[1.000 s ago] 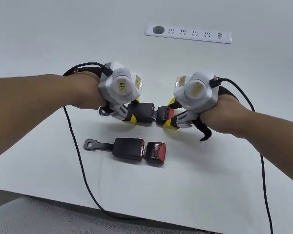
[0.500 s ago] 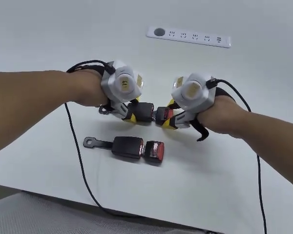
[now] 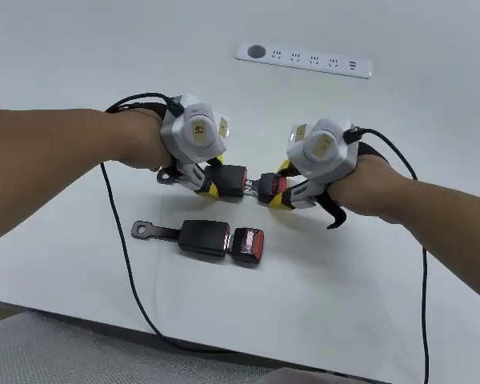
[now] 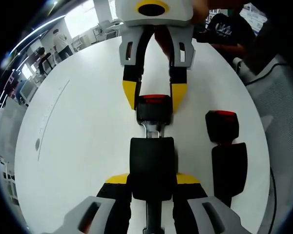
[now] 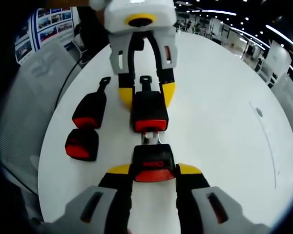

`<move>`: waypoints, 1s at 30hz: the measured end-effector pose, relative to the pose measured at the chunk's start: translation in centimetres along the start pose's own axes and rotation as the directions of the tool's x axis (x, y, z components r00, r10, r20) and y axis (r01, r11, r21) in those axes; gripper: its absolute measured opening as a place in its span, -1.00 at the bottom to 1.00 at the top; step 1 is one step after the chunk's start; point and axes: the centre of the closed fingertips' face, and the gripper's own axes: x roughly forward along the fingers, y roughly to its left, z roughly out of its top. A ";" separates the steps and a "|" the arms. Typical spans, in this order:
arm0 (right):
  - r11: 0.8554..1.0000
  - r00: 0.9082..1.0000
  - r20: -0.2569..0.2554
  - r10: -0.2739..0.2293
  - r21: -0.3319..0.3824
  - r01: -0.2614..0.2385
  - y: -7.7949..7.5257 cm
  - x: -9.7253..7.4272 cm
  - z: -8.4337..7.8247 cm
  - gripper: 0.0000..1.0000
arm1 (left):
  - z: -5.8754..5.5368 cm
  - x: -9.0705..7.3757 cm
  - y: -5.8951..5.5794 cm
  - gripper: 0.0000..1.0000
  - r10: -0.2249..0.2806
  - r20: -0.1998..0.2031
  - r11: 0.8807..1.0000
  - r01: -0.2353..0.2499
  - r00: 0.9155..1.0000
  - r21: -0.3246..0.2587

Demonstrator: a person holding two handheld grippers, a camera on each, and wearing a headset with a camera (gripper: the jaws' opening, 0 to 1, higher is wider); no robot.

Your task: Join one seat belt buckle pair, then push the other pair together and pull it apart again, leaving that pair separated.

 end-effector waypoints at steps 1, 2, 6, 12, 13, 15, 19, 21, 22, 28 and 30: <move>1.000 1.000 0.003 -0.001 0.007 0.001 0.1 0.0 0.0 -0.31 | 0.0 0.0 0.0 -0.36 0.000 -0.002 1.000 0.000 1.000 -0.001; 1.000 1.000 0.001 -0.002 0.003 0.002 0.1 -0.1 -0.1 -0.31 | 0.0 0.0 0.0 -0.36 -0.001 -0.003 1.000 0.001 1.000 0.000; 1.000 1.000 0.004 -0.008 0.009 0.008 -0.1 -0.7 -1.1 -0.31 | 0.0 0.0 0.1 -0.35 -0.006 -0.007 1.000 0.006 1.000 0.002; 1.000 1.000 -0.018 -0.020 0.018 0.021 -0.2 -2.0 -3.4 -0.30 | -0.1 0.1 0.1 -0.35 -0.007 -0.005 1.000 0.007 1.000 -0.005; 1.000 1.000 -0.025 -0.019 0.015 0.020 -0.1 -2.4 -4.0 -0.30 | -0.1 0.1 0.2 -0.35 -0.007 -0.004 1.000 0.007 1.000 -0.005; 1.000 0.999 -0.040 -0.019 0.014 0.020 -0.1 -2.9 -4.8 -0.30 | -0.1 0.2 0.2 -0.35 -0.007 -0.005 1.000 0.007 1.000 -0.002; 1.000 0.997 -0.067 -0.024 0.002 0.024 0.1 -4.0 -6.6 -0.30 | -0.1 0.3 0.3 -0.35 -0.007 -0.007 1.000 0.007 1.000 0.002; 1.000 0.997 -0.069 -0.026 0.010 0.027 0.1 -4.5 -7.4 -0.30 | -0.1 0.3 0.3 -0.35 -0.005 -0.006 1.000 0.005 1.000 0.000; 0.999 0.997 -0.072 -0.027 0.023 0.029 0.1 -5.0 -8.0 -0.29 | -0.1 0.3 0.4 -0.35 -0.005 -0.005 1.000 0.005 1.000 -0.001; 0.996 0.996 -0.086 -0.028 0.086 0.036 0.3 -6.9 -10.7 -0.29 | -0.1 0.3 0.4 -0.35 -0.001 -0.001 1.000 0.001 1.000 -0.002; 0.994 0.995 -0.094 -0.029 0.101 0.038 0.3 -7.2 -11.2 -0.29 | -0.1 0.3 0.4 -0.35 -0.001 0.001 1.000 0.001 1.000 -0.001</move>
